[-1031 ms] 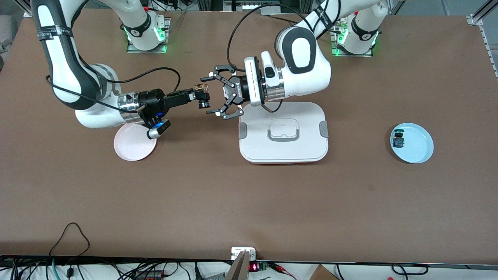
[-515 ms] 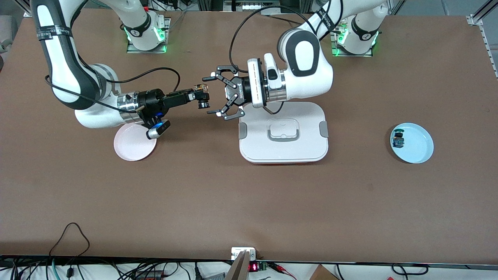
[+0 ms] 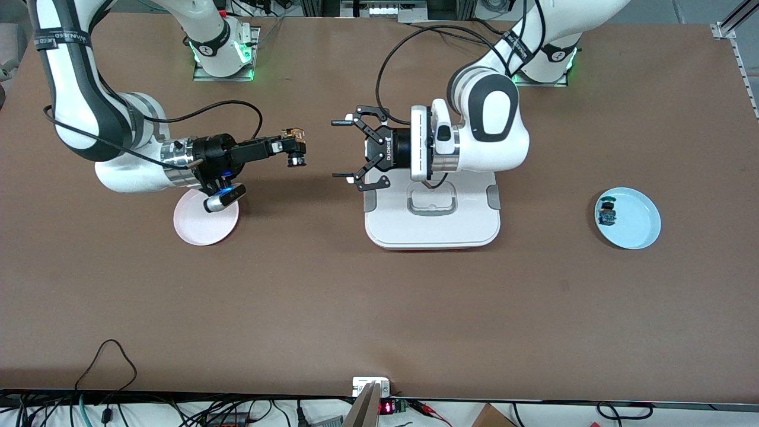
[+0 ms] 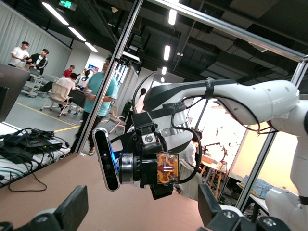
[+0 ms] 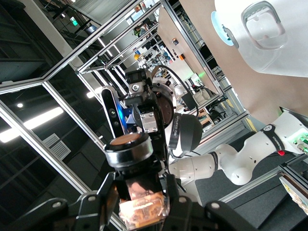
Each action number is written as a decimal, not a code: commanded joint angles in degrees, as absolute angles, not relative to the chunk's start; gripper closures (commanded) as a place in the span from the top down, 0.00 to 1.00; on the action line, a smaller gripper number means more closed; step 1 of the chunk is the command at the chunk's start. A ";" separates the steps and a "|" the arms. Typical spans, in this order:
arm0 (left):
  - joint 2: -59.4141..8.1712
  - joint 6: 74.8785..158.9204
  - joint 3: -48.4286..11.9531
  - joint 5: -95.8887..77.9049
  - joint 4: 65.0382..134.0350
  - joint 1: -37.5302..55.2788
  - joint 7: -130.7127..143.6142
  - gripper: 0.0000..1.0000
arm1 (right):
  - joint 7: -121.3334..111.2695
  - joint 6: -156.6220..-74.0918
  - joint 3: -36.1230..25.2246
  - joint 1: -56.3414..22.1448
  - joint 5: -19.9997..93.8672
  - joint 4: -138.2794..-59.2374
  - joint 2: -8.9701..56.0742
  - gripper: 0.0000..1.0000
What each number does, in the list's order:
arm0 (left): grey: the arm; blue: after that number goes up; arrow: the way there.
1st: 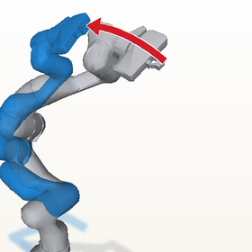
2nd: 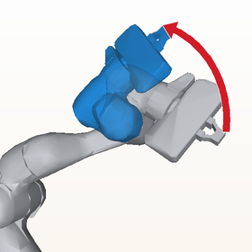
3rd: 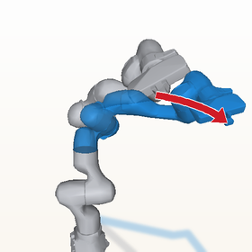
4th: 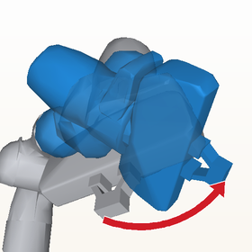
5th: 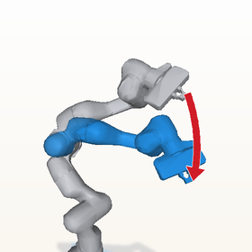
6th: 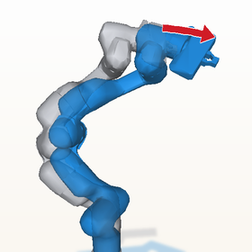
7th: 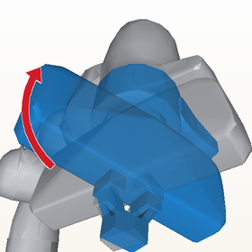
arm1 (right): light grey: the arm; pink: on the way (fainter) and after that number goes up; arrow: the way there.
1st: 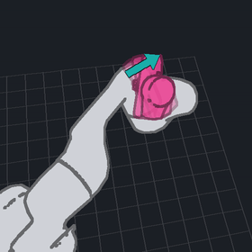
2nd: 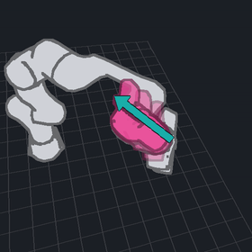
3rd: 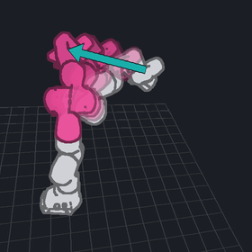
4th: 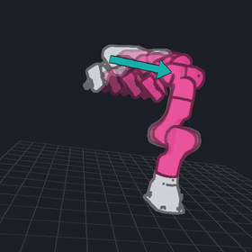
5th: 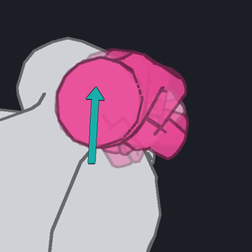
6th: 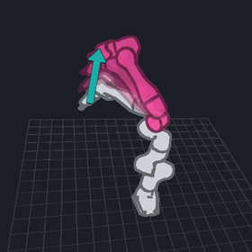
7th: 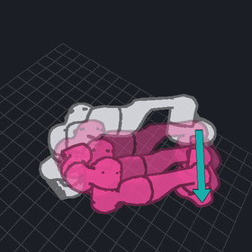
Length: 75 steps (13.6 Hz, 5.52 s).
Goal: Transfer orange switch to right arm and place
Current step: 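Carry the switch with the right gripper while the left gripper withdraws, then lower the switch onto the white plate with the right gripper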
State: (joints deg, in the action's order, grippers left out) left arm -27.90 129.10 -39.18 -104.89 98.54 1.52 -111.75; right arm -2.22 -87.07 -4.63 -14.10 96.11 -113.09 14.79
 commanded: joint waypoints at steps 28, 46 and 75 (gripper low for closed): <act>-26.10 80.95 -36.76 25.14 71.13 -9.58 -19.60 1.00 | -7.10 -85.43 -4.75 -2.99 46.19 -102.13 14.06 0.00; 0.62 99.58 -5.01 4.13 97.56 -0.17 -0.70 1.00 | -65.72 -115.29 -4.39 -4.75 0.00 -111.87 14.68 0.00; -0.44 99.49 -5.36 2.11 95.80 0.09 -0.53 1.00 | -74.71 -154.43 -4.31 -6.94 -4.66 -131.22 20.13 1.00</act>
